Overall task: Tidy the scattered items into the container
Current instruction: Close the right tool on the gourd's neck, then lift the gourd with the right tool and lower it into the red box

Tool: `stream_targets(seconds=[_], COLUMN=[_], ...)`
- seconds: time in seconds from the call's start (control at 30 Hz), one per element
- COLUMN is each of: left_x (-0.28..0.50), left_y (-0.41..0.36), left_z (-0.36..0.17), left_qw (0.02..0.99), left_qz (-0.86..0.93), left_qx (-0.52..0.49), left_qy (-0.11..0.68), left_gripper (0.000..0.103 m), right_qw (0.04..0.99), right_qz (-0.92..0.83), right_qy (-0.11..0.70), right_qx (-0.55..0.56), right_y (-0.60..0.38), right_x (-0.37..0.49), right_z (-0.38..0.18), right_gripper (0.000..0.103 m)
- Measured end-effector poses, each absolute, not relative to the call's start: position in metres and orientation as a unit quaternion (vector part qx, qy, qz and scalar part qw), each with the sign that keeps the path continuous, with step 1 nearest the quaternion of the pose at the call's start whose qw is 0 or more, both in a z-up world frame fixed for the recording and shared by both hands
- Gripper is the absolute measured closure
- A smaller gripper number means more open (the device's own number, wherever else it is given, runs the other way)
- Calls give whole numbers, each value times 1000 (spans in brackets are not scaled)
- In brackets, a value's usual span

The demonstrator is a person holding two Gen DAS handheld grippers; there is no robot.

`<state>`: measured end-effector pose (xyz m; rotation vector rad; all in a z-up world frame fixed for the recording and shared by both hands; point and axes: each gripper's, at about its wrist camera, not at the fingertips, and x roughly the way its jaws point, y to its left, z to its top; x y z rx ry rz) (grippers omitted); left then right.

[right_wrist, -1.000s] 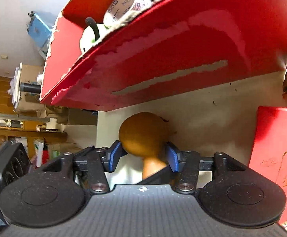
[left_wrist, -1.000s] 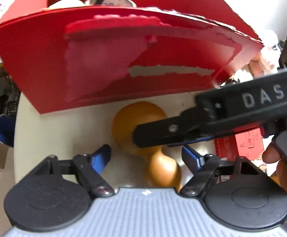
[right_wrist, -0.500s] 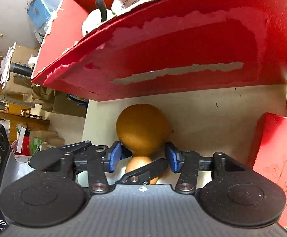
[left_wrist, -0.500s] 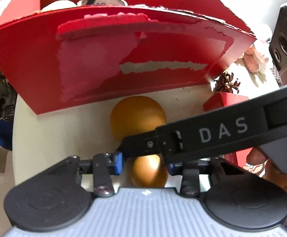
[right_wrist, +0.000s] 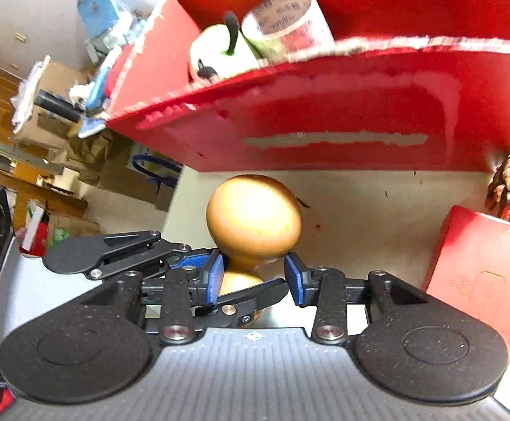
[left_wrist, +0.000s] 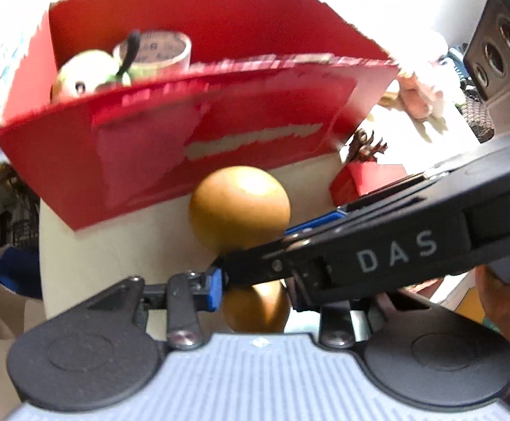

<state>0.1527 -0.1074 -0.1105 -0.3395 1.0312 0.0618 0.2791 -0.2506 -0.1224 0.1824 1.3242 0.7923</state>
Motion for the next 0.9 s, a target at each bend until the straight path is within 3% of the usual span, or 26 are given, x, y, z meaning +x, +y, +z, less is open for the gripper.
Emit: stream_targets(seconds=[0.4, 0.9], left_x=[150, 225], left_y=[-116, -86], left_z=[-47, -3], left_qw=[896, 922], left_qz=[-5, -15], left_qx=[-128, -100], left_qy=[426, 374], left_gripper=[72, 71], right_qw=[753, 809], right_qz=[373, 355], right_qy=[532, 457], right_qx=[103, 103], right_y=[-279, -282], right_x=[274, 337], right_z=[-67, -18], right_gripper=[64, 64])
